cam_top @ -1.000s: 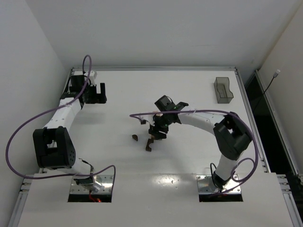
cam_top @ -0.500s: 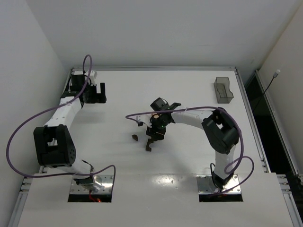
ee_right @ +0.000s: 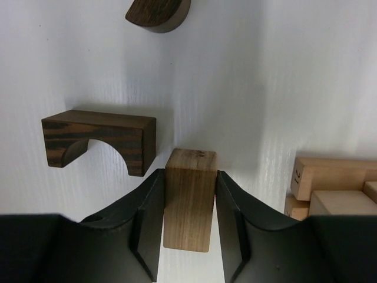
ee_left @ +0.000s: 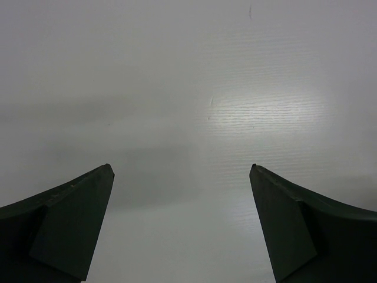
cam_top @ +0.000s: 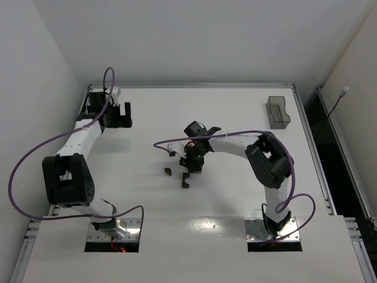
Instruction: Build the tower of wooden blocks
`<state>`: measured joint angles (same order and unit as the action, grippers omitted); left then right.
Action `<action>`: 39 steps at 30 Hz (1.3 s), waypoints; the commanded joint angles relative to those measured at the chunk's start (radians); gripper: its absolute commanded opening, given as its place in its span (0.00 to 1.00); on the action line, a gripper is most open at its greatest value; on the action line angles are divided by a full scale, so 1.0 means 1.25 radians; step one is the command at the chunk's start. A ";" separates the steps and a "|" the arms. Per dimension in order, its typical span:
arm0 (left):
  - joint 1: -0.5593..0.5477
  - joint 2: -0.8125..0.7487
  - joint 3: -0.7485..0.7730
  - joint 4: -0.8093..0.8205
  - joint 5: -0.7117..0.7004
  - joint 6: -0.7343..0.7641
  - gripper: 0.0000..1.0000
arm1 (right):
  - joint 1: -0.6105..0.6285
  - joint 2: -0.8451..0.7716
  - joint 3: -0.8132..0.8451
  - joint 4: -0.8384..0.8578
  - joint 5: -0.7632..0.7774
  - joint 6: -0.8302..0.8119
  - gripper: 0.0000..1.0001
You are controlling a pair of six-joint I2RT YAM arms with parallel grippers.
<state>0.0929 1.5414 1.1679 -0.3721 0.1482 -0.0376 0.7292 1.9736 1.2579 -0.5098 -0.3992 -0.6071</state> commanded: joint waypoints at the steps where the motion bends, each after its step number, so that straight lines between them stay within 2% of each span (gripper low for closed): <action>1: -0.007 0.000 0.029 0.007 -0.003 0.002 1.00 | 0.009 0.014 0.037 -0.004 -0.005 -0.014 0.31; 4: -0.007 0.000 0.029 0.007 -0.011 0.002 1.00 | 0.018 0.014 0.045 -0.013 -0.005 -0.014 0.20; 5: -0.007 0.000 0.029 0.007 -0.011 0.002 1.00 | 0.018 0.014 0.045 -0.013 -0.005 -0.014 0.10; 6: -0.007 0.000 0.029 0.007 -0.011 0.002 1.00 | 0.018 0.014 0.045 -0.022 -0.005 -0.014 0.05; 8: -0.007 0.000 0.029 0.007 -0.011 0.002 1.00 | 0.018 0.014 0.045 -0.029 -0.005 -0.014 0.00; 12: -0.007 0.000 0.022 0.007 -0.011 0.002 1.00 | 0.018 -0.039 0.027 -0.045 -0.021 -0.006 0.00; 15: -0.007 -0.008 0.012 0.014 -0.011 0.002 1.00 | 0.018 -0.116 0.018 -0.052 -0.052 0.073 0.00; 21: -0.007 -0.017 -0.013 0.041 -0.003 -0.014 1.00 | 0.018 -0.194 0.071 -0.018 -0.049 0.365 0.00; 23: -0.007 -0.024 -0.020 0.041 -0.003 -0.014 1.00 | 0.018 -0.195 0.091 -0.011 -0.030 0.415 0.00; 26: -0.007 -0.032 -0.020 0.041 -0.003 -0.014 1.00 | 0.018 -0.195 0.156 -0.003 0.056 0.540 0.00; 27: -0.007 -0.032 -0.020 0.041 -0.003 -0.014 1.00 | 0.018 -0.184 0.170 -0.003 0.142 0.580 0.00; 28: -0.007 -0.032 -0.020 0.041 -0.003 -0.014 1.00 | 0.018 -0.165 0.188 -0.020 0.190 0.659 0.00; 32: -0.007 -0.032 -0.027 0.041 -0.011 -0.014 1.00 | 0.003 -0.082 0.320 -0.108 0.346 0.804 0.00; 35: -0.007 -0.032 -0.027 0.041 -0.011 -0.014 1.00 | -0.020 -0.017 0.407 -0.202 0.412 0.901 0.00; 39: -0.007 -0.032 -0.027 0.041 -0.018 -0.014 1.00 | -0.038 0.018 0.400 -0.213 0.452 0.973 0.00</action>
<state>0.0929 1.5402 1.1374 -0.3496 0.1307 -0.0429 0.7044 1.9709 1.7363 -0.6914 0.0589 0.4477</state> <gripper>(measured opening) 1.000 0.316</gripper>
